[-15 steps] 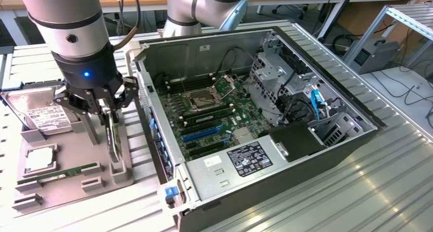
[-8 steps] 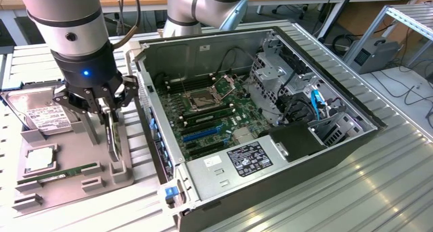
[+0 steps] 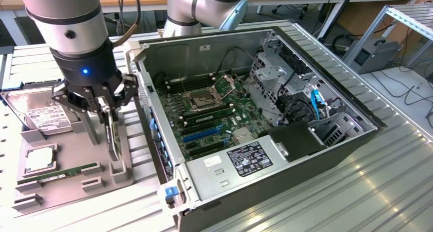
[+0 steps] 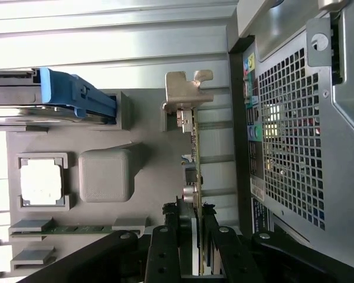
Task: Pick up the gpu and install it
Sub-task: 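Pick up the gpu and move the gpu toward the slot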
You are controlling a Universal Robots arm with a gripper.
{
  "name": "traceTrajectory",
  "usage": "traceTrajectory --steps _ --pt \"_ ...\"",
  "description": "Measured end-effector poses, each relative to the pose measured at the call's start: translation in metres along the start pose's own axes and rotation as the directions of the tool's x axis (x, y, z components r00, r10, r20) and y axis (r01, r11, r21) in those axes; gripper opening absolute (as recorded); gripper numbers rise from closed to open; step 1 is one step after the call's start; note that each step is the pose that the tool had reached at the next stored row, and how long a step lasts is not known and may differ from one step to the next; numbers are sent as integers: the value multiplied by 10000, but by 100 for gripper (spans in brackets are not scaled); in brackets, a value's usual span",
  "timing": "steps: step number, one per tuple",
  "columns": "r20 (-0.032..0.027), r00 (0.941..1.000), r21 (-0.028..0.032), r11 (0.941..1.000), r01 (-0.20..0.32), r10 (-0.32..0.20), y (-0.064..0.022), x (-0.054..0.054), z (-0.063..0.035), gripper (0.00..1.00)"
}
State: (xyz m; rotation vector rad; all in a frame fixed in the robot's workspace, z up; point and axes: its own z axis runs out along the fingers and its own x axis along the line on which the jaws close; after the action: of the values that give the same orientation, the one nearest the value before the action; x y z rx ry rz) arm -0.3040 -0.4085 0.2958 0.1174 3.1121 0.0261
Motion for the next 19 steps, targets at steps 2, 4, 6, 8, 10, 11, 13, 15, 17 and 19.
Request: traceTrajectory --steps 2,4,6,8,10,11,13,15,17,19 --pt "0 10000 0 10000 0 0 0 0 -7 27" --pt "-1 10000 0 10000 0 0 0 0 -13 27" --pt "0 10000 0 10000 0 0 0 0 -19 27" --pt "0 10000 0 10000 0 0 0 -1 -26 27" --pt "0 10000 -1 10000 0 0 1 -1 -32 27" --pt "0 10000 0 10000 0 0 1 -1 -38 27" --pt "0 10000 0 10000 0 0 1 -1 -44 27" --pt "0 10000 0 10000 0 0 1 -1 -50 27" --pt "0 10000 0 10000 0 0 1 -1 -57 27" --pt "-1 10000 0 10000 0 0 2 -2 -90 27"
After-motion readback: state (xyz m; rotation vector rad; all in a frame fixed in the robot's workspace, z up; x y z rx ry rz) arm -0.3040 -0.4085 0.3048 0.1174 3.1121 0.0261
